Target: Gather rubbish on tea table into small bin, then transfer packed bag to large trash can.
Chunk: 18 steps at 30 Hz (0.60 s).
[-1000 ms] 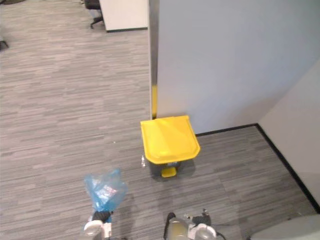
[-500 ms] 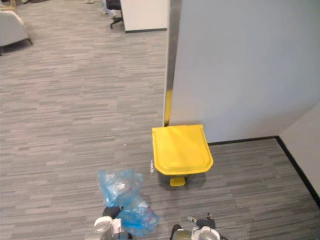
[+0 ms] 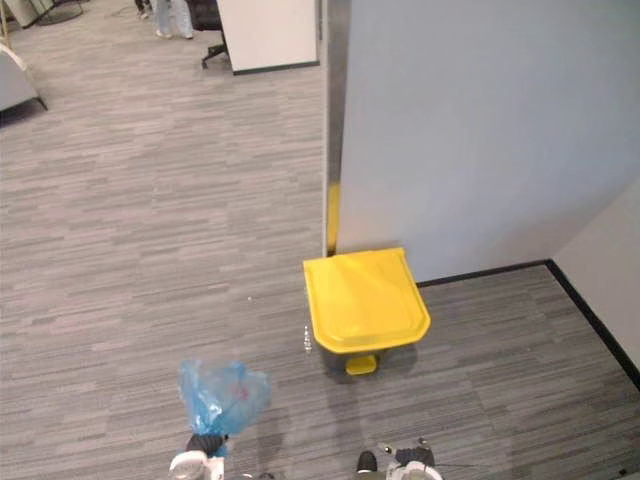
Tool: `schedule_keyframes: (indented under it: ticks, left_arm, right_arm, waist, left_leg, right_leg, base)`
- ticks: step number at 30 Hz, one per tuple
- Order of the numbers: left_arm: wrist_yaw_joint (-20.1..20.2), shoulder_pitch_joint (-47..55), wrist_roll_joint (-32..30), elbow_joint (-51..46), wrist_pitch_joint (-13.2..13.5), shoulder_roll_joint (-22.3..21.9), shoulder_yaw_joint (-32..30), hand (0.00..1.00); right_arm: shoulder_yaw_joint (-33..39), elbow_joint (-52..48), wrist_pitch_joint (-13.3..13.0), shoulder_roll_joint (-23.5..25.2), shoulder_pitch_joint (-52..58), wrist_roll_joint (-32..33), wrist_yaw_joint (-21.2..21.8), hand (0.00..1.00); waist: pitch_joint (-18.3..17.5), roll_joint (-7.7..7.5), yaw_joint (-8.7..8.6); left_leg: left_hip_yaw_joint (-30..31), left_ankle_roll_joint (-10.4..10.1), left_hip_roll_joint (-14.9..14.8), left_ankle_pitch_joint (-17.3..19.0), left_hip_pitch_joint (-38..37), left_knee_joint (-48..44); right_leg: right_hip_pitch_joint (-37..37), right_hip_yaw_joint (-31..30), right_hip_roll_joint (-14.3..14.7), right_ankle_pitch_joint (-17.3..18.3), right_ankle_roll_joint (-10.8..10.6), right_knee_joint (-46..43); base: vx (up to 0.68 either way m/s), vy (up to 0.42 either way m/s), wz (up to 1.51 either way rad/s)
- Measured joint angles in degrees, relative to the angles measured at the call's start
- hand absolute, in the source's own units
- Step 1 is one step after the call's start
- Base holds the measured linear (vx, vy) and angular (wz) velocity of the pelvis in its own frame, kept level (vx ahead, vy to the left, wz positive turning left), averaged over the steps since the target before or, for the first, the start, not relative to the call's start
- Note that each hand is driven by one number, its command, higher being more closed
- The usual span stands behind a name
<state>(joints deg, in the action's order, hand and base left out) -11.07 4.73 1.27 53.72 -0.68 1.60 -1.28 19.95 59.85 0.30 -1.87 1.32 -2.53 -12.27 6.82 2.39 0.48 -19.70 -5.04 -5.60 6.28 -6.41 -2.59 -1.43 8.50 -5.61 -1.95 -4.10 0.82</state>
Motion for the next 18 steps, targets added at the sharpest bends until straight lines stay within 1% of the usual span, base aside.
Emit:
schedule_keyframes:
  ticks: [1,2,3,4,5,6,7,8,9,10,11,13,14,16,17,18]
  left_arm:
    - [0.01,-0.07,0.02,-0.06,0.04,0.15,0.0,1.0]
    - [0.02,-0.42,0.04,-0.15,0.09,0.56,0.01,1.0]
    - [0.01,-0.86,0.04,-0.15,0.09,0.65,0.0,1.0]
    - [-0.03,-1.39,0.05,-0.37,0.14,0.53,-0.07,1.0]
    - [-0.03,-1.39,0.05,-0.62,0.17,0.56,-0.13,1.0]
    - [-0.05,-1.58,0.05,-1.24,0.17,0.42,-0.74,1.0]
    - [-0.09,-1.8,0.05,-1.37,0.22,0.4,-1.36,1.0]
    - [-0.08,-1.93,0.05,-1.35,0.23,0.4,-1.57,1.0]
    - [-0.08,-2.18,0.05,-1.32,0.22,0.39,-1.69,1.0]
    - [-0.12,-2.66,0.05,-1.29,0.21,0.2,-1.92,1.0]
    - [-0.17,-2.99,0.05,-1.32,0.21,0.01,-2.54,1.0]
    - [-0.27,-3.51,0.05,-1.29,0.26,-0.27,-3.95,1.0]
    - [-0.82,-4.39,0.08,-1.09,0.25,-0.74,-4.25,1.0]
    - [-1.16,-4.97,0.08,-1.25,0.36,-2.69,-4.12,1.0]
    - [-1.16,-5.33,0.08,-1.25,0.35,-3.37,-4.03,1.0]
    - [-1.1,-5.56,0.07,-1.26,0.37,-3.73,-3.73,1.0]
  right_arm:
    - [-0.27,0.0,-0.01,-0.12,-0.79,-0.16,-0.01,0.0]
    - [-0.83,-0.01,-0.02,-0.12,-1.33,-0.33,0.0,0.0]
    - [-1.11,-0.11,-0.03,-0.08,-1.28,-0.35,0.0,0.0]
    - [-0.9,-0.68,-0.13,0.24,-1.16,-0.07,0.03,0.0]
    - [-0.99,-1.0,-0.24,0.32,-1.21,-0.11,0.02,0.0]
    - [-1.17,-2.83,-0.41,0.99,-1.15,-0.11,-0.03,0.0]
    - [-1.22,-2.9,-0.62,1.23,-1.09,-0.09,-0.02,0.0]
    - [-1.22,-2.96,-0.62,1.25,-1.12,-0.1,-0.02,0.0]
    - [-1.2,-3.41,-0.61,1.35,-1.39,-0.11,-0.03,0.0]
    - [-1.11,-5.1,-0.56,1.53,-1.43,-0.09,-0.12,0.0]
    - [-1.12,-5.22,-0.61,1.7,-1.55,-0.07,-0.16,0.0]
    - [-1.19,-5.02,-0.32,2.07,-1.44,-0.37,-0.26,0.0]
    - [-0.94,-5.07,-0.26,2.1,-1.6,-0.33,-0.21,0.0]
    - [-0.6,-5.55,-0.29,1.18,-2.12,-1.39,-0.3,0.0]
    - [-0.14,-6.29,-0.2,1.22,-2.2,-1.53,-0.3,0.0]
    - [0.09,-6.75,-0.04,1.49,-1.93,-1.59,-0.31,0.0]
  waist:
    - [0.24,-0.35,0.08]
    - [0.96,-1.15,0.08]
    - [1.62,-1.87,-0.01]
    - [2.67,-2.75,-0.08]
    - [2.98,-2.99,-0.07]
    - [3.34,-3.34,-0.36]
    - [3.63,-4.13,-0.36]
    - [3.71,-4.32,-0.18]
    - [3.95,-4.45,-0.06]
    - [5.16,-4.09,-0.08]
    - [5.52,-4.43,0.11]
    - [5.77,-6.26,0.13]
    - [6.64,-5.95,0.05]
    - [6.97,-3.77,0.09]
    - [6.96,-3.09,0.07]
    - [6.98,-3.15,0.09]
  left_leg:
    - [-0.17,0.15,0.24,0.14,-0.11,0.39]
    - [-0.28,0.59,0.97,0.42,-0.76,0.51]
    - [-0.39,0.97,1.48,0.69,-1.43,0.41]
    - [-0.42,1.74,1.63,1.96,-2.62,0.2]
    - [-0.37,1.5,1.72,2.68,-2.85,-0.22]
    - [-0.08,2.26,1.73,3.56,-4.16,-1.13]
    - [-0.06,2.6,1.69,4.22,-5.54,-1.55]
    - [-0.05,2.7,1.48,4.74,-5.69,-2.18]
    - [-0.03,2.44,0.73,6.07,-5.49,-4.12]
    - [-0.12,1.63,-0.55,7.78,-5.51,-6.43]
    - [-0.02,0.87,-1.0,9.34,-5.17,-8.31]
    - [1.46,-0.7,-0.39,11.73,-5.75,-11.05]
    - [2.9,-2.05,-1.08,13.52,-6.02,-12.95]
    - [4.42,-2.62,-3.45,14.26,-5.86,-12.59]
    - [5.76,-2.17,-4.13,14.5,-5.89,-12.54]
    - [6.74,-2.15,-4.38,14.47,-6.18,-12.61]
  right_leg:
    - [2.81,-1.25,-0.33,1.8,0.05,-4.52]
    - [5.24,-2.08,-1.35,4.31,-0.14,-10.34]
    - [6.46,-2.64,-2.02,5.76,-0.26,-14.24]
    - [8.84,-3.12,-3.02,7.07,-0.17,-21.97]
    - [10.17,-3.03,-3.49,7.13,-0.2,-25.14]
    - [14.48,-3.06,-4.73,7.74,0.03,-33.59]
    - [15.87,-2.34,-5.27,9.09,0.02,-35.89]
    - [16.73,-2.05,-5.29,9.31,0.2,-35.92]
    - [19.09,-0.92,-5.26,8.76,0.47,-33.17]
    - [20.52,-0.02,-4.53,5.1,0.02,-23.24]
    - [20.36,-0.09,-4.21,4.07,-0.57,-15.74]
    - [19.98,-0.32,-5.09,6.4,-0.76,-16.24]
    - [20.03,-2.01,-4.15,2.8,-1.56,-18.27]
    - [21.27,-2.01,-1.86,2.8,-1.53,-21.4]
    - [21.52,-1.57,-1.32,3.02,-1.18,-22.99]
    - [21.41,-0.83,-1.31,3.64,-0.26,-24.92]
  base:
    - [-0.08,0.016,-0.41]
    - [-0.1,0.033,-0.35]
    - [-0.14,0.025,-0.2]
    - [-0.15,0.013,-0.1]
    - [-0.13,0.005,-0.04]
    - [-0.04,0.013,-0.01]
    - [0.0,0.0,0.0]
    - [0.06,-0.009,-0.05]
    - [0.12,-0.041,-0.02]
    - [0.16,-0.072,0.08]
    - [0.32,-0.183,0.22]
    - [0.35,-0.254,0.37]
    - [0.28,-0.203,0.39]
    - [0.34,-0.21,0.39]
    - [0.36,-0.211,0.42]
    - [0.26,-0.15,0.39]
